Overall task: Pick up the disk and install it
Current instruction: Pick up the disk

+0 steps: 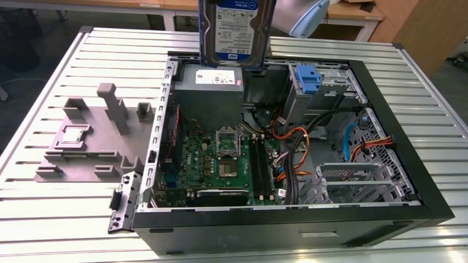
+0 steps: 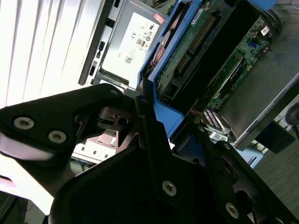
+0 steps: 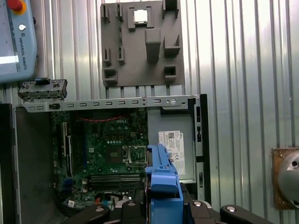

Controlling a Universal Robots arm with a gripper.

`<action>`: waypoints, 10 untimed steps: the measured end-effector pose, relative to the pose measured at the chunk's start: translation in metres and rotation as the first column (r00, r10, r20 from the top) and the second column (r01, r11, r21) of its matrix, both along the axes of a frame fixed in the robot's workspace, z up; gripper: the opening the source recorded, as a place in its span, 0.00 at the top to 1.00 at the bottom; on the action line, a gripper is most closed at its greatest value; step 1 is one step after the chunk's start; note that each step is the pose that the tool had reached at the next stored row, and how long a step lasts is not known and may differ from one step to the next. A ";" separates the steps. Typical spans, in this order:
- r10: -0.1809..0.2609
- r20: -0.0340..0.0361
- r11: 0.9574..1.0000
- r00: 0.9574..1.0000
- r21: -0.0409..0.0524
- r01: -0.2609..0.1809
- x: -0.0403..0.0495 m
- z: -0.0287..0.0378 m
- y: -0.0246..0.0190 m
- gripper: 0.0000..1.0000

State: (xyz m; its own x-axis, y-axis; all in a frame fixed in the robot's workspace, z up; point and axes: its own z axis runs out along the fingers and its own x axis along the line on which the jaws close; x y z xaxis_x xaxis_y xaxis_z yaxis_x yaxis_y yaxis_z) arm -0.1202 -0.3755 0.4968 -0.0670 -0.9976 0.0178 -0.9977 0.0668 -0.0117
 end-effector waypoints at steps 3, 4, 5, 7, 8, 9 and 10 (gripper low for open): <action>-0.002 0.000 1.000 1.000 -0.001 0.002 0.0004 0.0000 -0.0034 0.63; -0.003 0.000 1.000 1.000 -0.001 0.003 0.0006 0.0000 -0.0044 0.63; -0.003 0.000 1.000 1.000 -0.001 0.003 0.0007 0.0000 -0.0055 0.63; -0.005 0.000 1.000 1.000 -0.001 0.005 0.0010 0.0000 -0.0075 0.63; -0.006 0.000 1.000 1.000 -0.001 0.006 0.0013 0.0000 -0.0085 0.63; -0.006 0.000 1.000 1.000 -0.001 0.006 0.0016 0.0000 -0.0091 0.63; -0.007 0.000 1.000 1.000 -0.001 0.007 0.0024 0.0000 -0.0094 0.63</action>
